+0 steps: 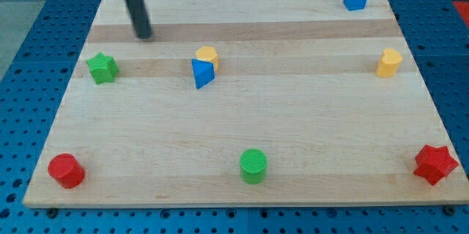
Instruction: Slide the green star right a bit
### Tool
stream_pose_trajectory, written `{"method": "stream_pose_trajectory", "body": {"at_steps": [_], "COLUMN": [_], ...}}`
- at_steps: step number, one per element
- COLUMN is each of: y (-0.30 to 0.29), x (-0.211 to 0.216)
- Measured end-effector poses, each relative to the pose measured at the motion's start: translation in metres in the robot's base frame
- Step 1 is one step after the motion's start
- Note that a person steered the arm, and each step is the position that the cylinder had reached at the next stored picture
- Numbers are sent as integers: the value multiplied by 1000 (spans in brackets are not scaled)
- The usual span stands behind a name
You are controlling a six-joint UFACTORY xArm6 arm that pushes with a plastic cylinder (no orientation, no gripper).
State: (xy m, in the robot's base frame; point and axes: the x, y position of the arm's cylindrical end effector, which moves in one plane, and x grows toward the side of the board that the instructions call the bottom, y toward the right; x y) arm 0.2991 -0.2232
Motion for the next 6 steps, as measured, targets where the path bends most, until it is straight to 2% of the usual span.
{"method": "stream_pose_trajectory", "body": {"at_steps": [1,2,3,5,6], "y": [-81,-82,-66,-52,-28], "x": [13,23,97,108,108]}}
